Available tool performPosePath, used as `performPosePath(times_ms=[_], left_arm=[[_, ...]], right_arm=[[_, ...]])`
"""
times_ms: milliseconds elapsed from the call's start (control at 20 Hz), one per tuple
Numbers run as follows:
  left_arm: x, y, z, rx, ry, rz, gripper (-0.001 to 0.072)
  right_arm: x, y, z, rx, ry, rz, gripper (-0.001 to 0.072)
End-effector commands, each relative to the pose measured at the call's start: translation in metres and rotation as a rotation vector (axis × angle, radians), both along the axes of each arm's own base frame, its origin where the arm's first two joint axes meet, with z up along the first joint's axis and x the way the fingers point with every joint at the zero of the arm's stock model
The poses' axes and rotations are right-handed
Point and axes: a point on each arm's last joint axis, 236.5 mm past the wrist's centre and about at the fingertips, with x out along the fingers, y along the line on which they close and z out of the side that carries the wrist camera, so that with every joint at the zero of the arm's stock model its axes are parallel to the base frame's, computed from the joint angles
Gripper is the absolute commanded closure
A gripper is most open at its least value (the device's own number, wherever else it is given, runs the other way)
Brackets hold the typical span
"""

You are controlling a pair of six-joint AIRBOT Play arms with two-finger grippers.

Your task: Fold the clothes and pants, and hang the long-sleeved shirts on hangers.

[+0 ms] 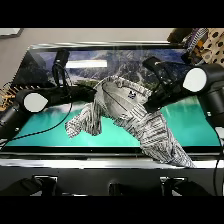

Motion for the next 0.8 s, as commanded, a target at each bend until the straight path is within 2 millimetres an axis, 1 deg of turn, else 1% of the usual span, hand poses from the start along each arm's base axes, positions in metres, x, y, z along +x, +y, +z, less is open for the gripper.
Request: performPosePath(times_ms=[0, 50, 150, 300, 450, 600, 650, 750], left_arm=[[-0.003, -0.019, 0.015, -0.041, -0.048, -0.018, 0.0689], [-0.004, -0.023, 0.022, -0.05, -0.063, -0.025, 0.0689], [-0.013, -0.028, 0.022, -0.039, -0.045, -0.053, 0.0689], [-0.036, -0.038, 0.007, 0.005, 0.019, -0.116, 0.0689], [-0.06, -0.061, -0.005, 0.023, 0.053, -0.188, 0.0689], [-0.087, -0.089, -0.03, 0.053, 0.101, -0.266, 0.0689], [-0.094, -0.095, -0.04, 0.065, 0.12, -0.283, 0.0689], [-0.102, -0.1, -0.061, 0.081, 0.171, -0.284, 0.0689]], right_arm=[[0.005, 0.017, -0.013, -0.042, -0.01, 0.076, 0.0691], [0.005, 0.019, -0.017, -0.076, -0.012, 0.092, 0.0691], [0.012, 0.019, -0.024, -0.127, -0.027, 0.074, 0.0691], [0.023, 0.021, -0.027, -0.139, -0.061, 0.046, 0.0691], [0.036, 0.024, -0.021, -0.126, -0.119, 0.039, 0.0691], [0.045, 0.029, -0.015, -0.1, -0.162, 0.025, 0.0691], [0.046, 0.028, -0.013, -0.101, -0.17, 0.024, 0.0691], [0.05, 0.024, -0.002, -0.113, -0.199, 0.018, 0.0691]])
